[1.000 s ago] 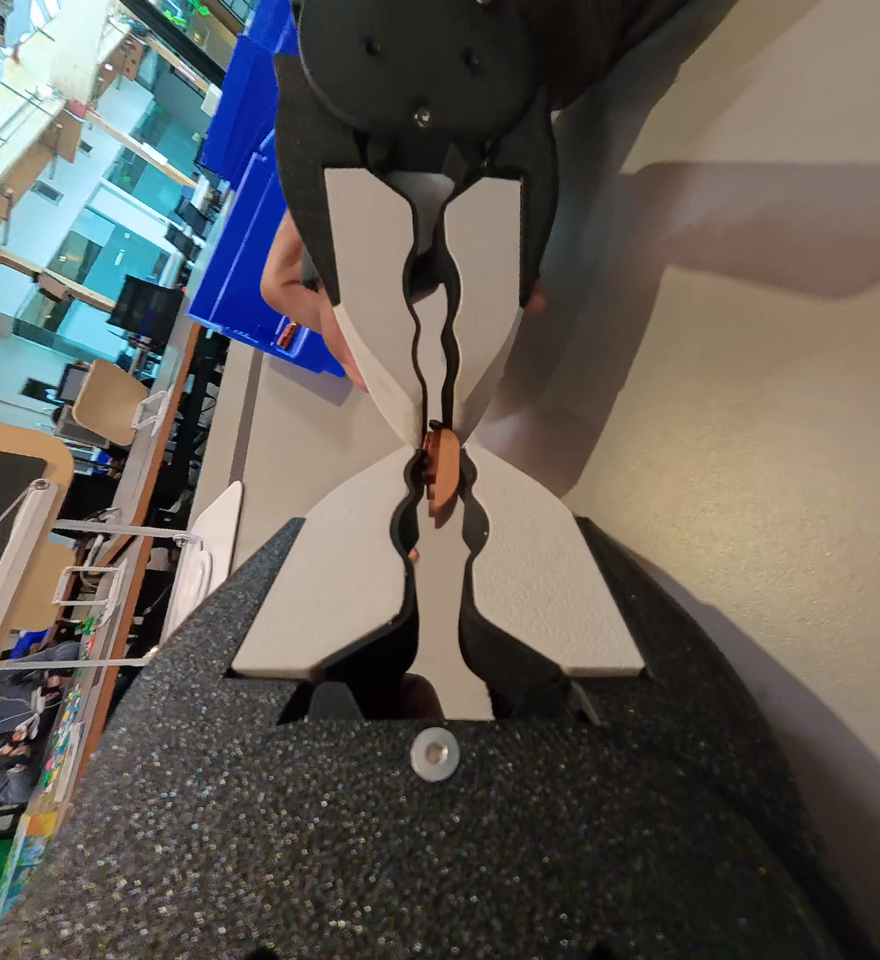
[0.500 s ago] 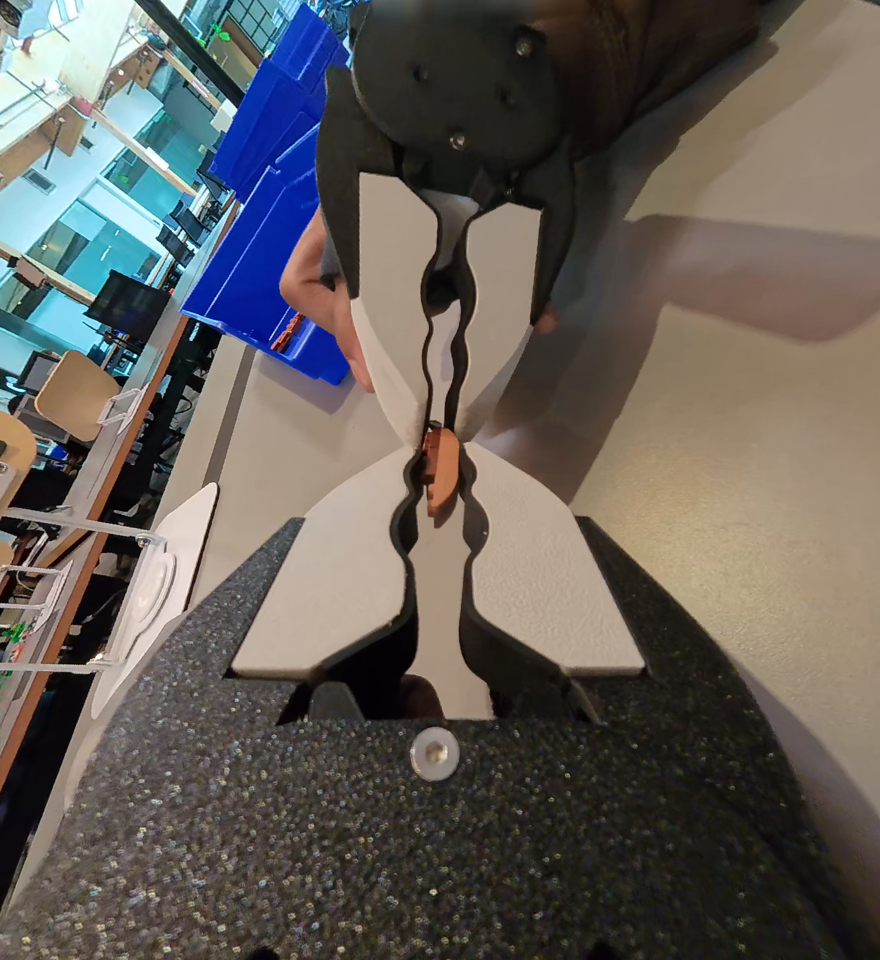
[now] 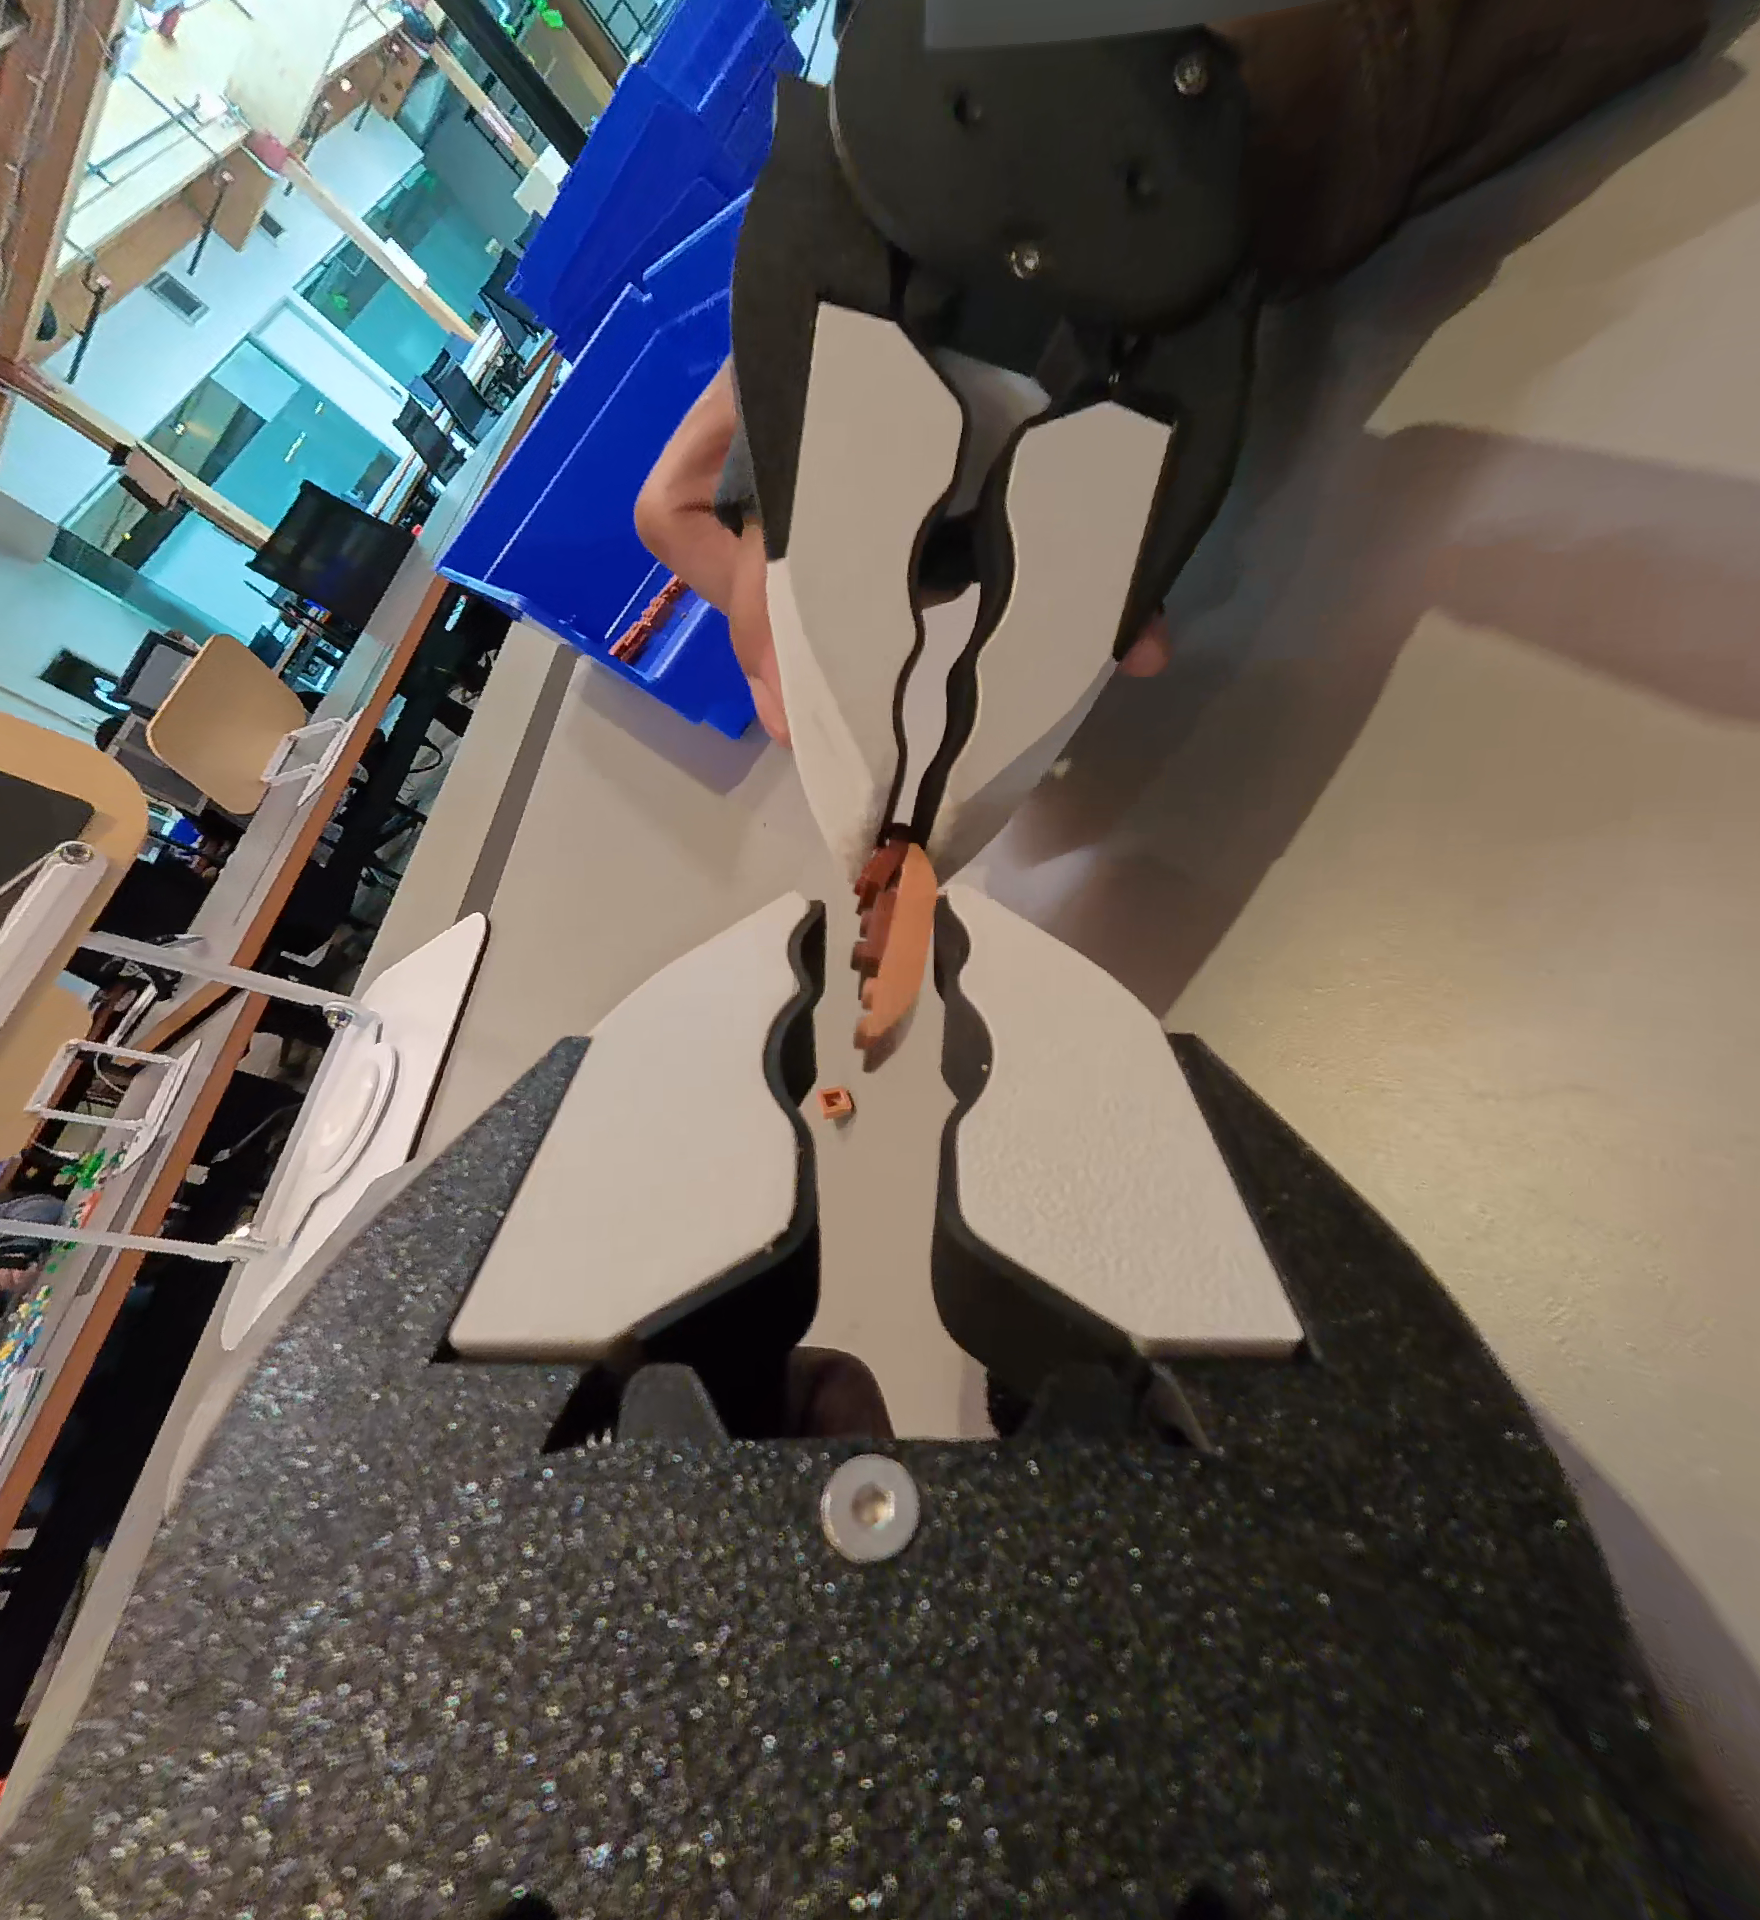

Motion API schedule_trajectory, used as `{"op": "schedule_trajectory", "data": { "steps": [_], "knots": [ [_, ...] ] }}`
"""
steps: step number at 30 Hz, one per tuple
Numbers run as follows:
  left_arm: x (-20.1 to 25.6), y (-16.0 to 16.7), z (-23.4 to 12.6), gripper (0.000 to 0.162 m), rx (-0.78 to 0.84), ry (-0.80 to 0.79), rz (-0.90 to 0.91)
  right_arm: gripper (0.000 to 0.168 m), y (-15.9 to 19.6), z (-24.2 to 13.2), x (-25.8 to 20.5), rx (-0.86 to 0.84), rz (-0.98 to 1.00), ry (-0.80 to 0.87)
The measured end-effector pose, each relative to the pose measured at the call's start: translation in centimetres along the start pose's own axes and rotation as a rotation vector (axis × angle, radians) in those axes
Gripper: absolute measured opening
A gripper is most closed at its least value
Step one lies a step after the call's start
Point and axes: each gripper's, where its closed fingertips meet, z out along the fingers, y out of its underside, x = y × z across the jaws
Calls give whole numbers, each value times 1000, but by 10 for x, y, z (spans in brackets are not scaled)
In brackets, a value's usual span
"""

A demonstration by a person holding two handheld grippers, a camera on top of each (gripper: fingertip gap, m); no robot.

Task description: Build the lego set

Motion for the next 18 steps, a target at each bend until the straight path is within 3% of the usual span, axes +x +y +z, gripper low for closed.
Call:
{"op": "schedule_trajectory", "data": {
  "steps": [18],
  "knots": [
    [6, -3, 5, 17, -17, -48, 215, 5, 0, -1, -8, -19, 10, -62]
  ]
}}
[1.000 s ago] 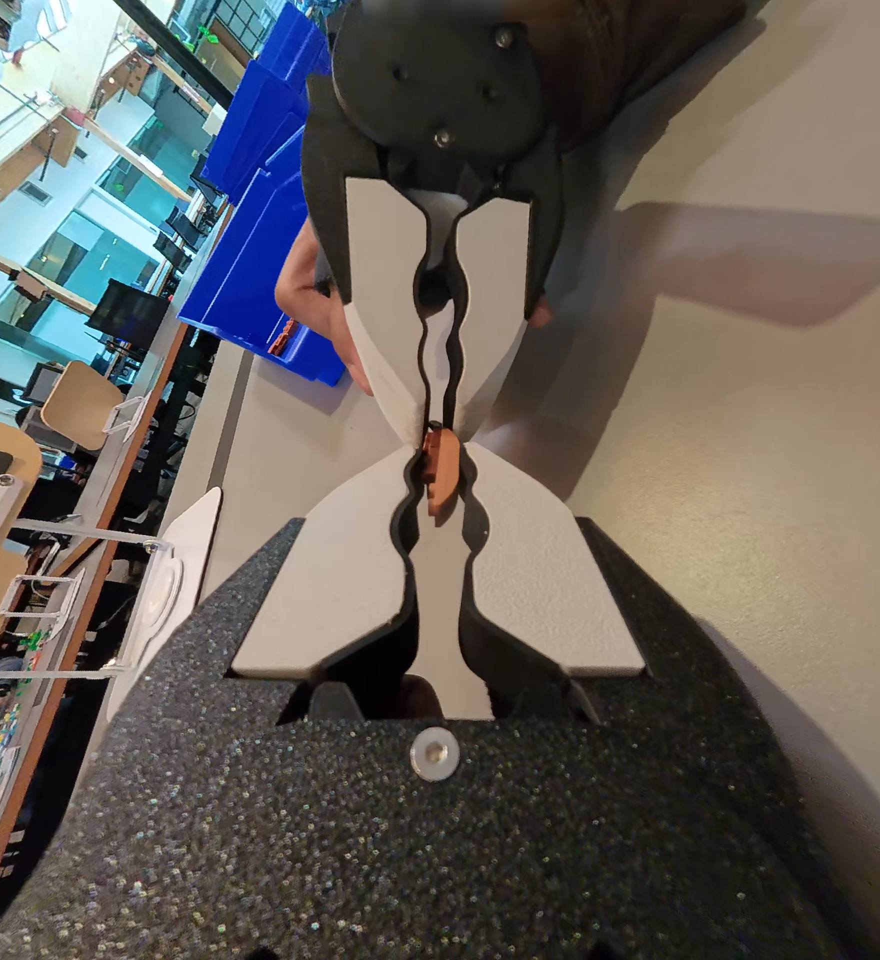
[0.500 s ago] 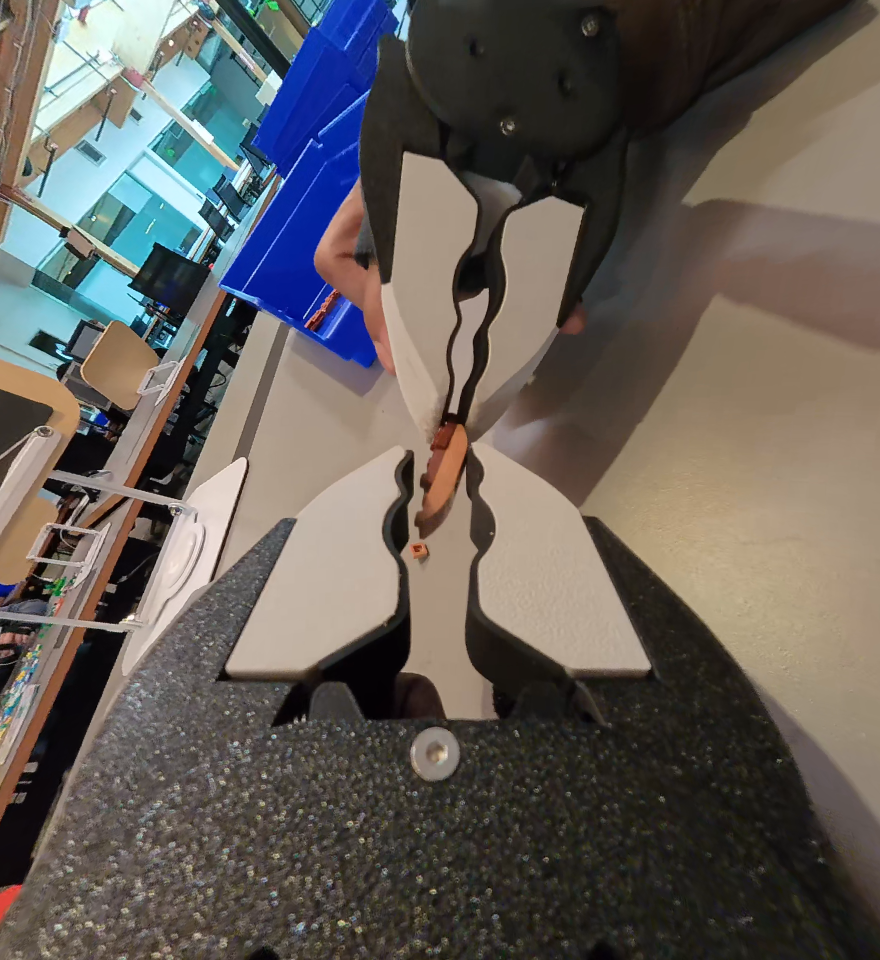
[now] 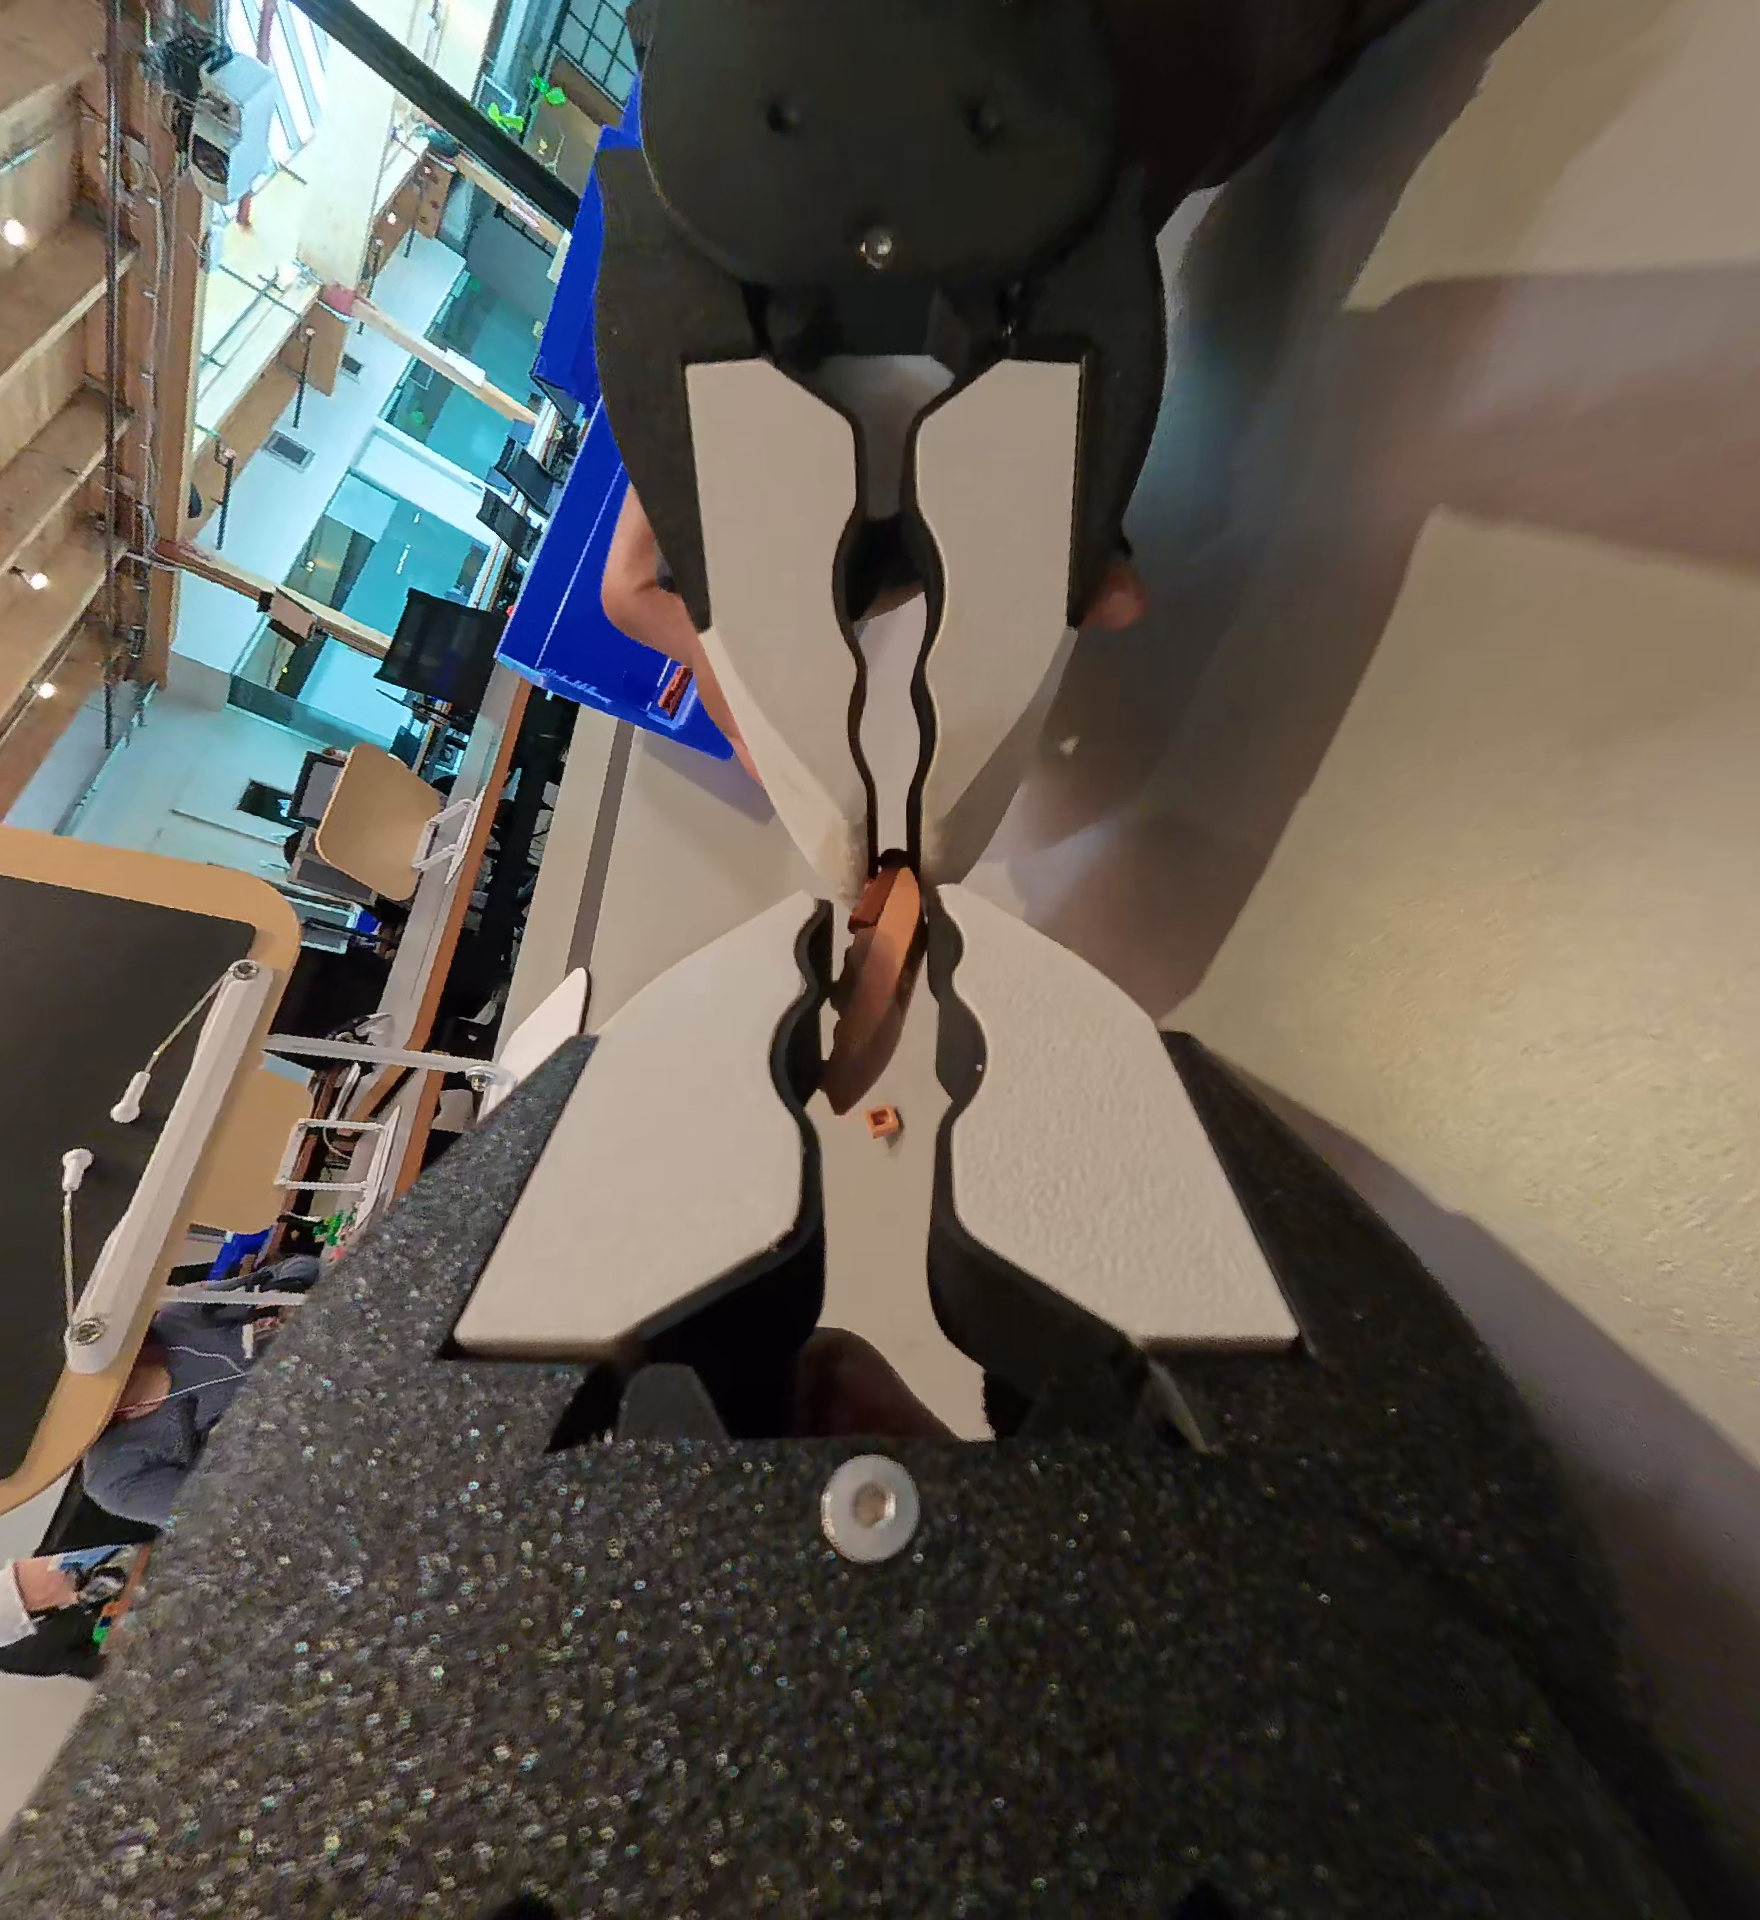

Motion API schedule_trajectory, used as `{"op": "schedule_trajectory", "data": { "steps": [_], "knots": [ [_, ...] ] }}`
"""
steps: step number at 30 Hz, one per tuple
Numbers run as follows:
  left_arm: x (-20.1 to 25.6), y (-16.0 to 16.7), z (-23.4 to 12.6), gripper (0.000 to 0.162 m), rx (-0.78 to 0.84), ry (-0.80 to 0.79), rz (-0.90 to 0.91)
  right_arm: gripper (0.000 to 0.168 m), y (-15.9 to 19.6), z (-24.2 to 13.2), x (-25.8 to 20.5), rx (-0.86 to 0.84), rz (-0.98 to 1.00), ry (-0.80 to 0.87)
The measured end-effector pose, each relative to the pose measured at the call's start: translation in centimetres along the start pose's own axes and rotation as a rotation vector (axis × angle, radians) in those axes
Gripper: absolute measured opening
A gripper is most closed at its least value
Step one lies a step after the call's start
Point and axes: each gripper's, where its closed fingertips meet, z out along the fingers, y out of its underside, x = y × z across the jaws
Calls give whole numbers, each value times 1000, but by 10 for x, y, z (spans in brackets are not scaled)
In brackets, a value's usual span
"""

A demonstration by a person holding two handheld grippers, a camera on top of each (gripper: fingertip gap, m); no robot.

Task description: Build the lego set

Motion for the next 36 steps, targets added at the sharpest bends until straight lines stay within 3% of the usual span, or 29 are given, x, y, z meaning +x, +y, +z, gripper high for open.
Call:
{"op": "schedule_trajectory", "data": {
  "steps": [12, 30, 36],
  "knots": [
    [-3, 5, 1, 24, -56, -45, 84, 5, 2, 1, -3, -16, 2, -23],
    [10, 13, 4, 14, -134, 32, 143, 5, 6, 5, -9, -58, -42, -41],
    [-1, 10, 1, 14, -93, -11, 50, 20, 2, 2, -2, -27, -3, -15]
  ]
}}
